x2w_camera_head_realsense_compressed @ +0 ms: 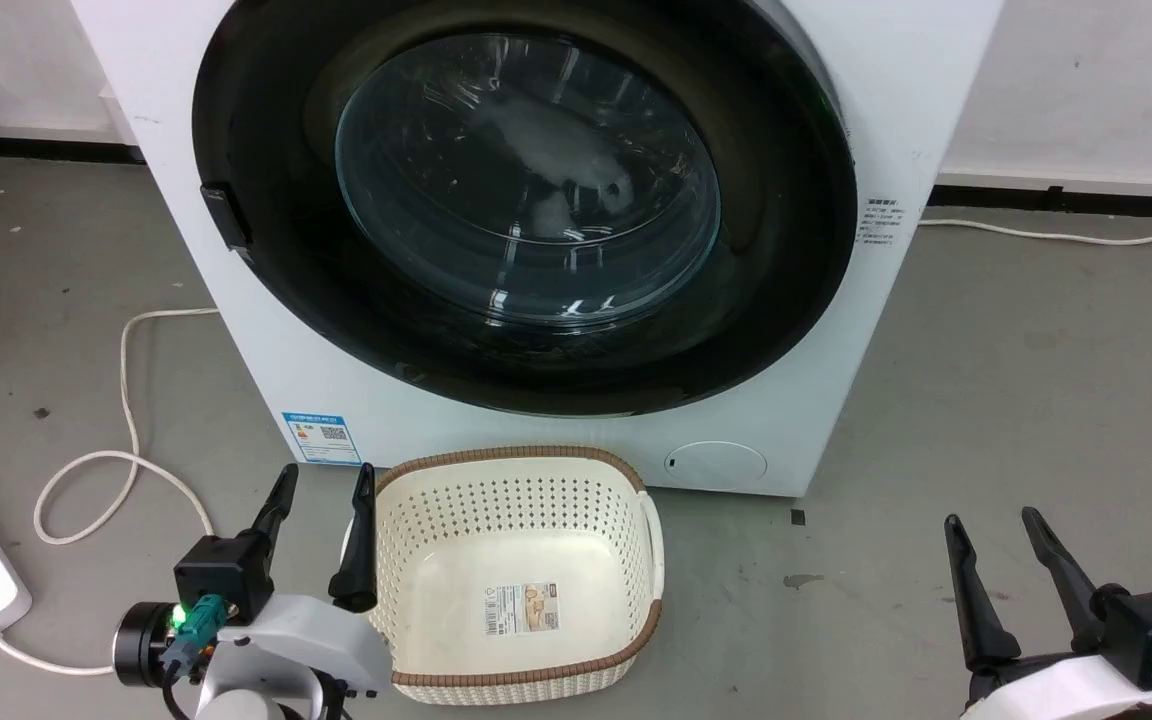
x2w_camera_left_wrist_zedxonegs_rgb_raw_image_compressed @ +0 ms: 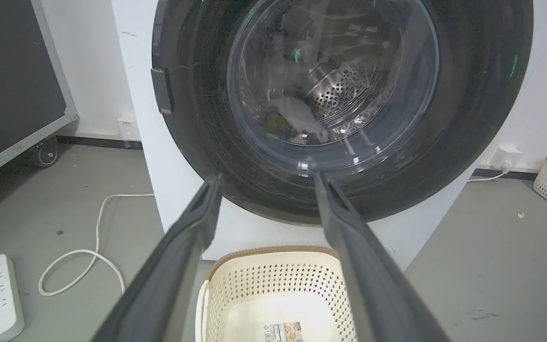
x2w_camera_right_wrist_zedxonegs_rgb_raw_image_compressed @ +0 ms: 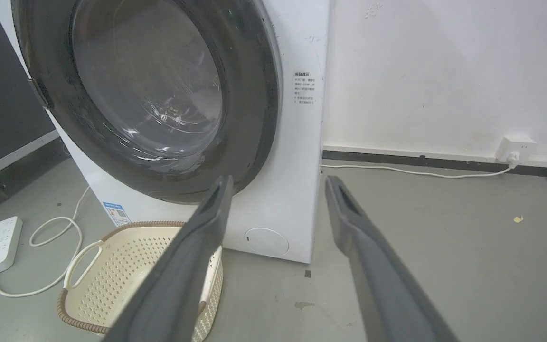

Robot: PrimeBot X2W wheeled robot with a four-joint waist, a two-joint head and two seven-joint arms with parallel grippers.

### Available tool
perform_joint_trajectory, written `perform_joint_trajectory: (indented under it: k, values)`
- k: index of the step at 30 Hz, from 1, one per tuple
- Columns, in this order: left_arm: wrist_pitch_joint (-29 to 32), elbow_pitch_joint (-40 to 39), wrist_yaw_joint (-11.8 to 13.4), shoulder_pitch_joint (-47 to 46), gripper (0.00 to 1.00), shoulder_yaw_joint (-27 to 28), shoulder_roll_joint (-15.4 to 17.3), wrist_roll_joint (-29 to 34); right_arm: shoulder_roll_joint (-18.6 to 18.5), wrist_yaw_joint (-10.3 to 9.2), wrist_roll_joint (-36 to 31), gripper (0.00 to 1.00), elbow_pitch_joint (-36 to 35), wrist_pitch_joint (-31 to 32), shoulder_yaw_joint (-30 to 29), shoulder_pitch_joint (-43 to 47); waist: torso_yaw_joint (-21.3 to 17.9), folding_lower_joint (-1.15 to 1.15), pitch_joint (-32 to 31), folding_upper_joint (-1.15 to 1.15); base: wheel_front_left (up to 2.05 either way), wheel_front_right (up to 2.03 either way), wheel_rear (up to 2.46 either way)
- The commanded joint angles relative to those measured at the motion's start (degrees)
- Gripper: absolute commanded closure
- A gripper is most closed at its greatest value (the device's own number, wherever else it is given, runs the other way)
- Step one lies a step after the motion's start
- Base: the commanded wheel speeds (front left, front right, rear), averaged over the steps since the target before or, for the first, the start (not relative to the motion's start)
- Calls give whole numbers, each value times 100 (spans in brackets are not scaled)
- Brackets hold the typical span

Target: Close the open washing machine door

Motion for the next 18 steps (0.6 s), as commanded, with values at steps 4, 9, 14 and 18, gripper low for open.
perform_joint_trajectory:
  k: [4, 9, 14, 18]
  values:
    - [-32, 28, 29, -49, 0, -3, 36, -64, -20, -4, 41, 0, 10, -48, -2, -62, 6, 0, 3, 0, 0, 0, 0]
    - [-45, 23, 53, -53, 0, -21, 50, -82, -20, -4, 47, 0, 7, -51, 4, -65, 9, 0, 13, 0, 0, 0, 0]
    - [-54, 14, 65, -62, 0, -36, 70, -108, -20, -4, 58, 0, 9, -60, 14, -77, 10, 0, 25, 0, 0, 0, 0]
    - [-61, 22, 72, -76, 0, -48, 84, -133, -20, -4, 55, 0, 14, -63, 19, -84, 13, 0, 25, 0, 0, 0, 0]
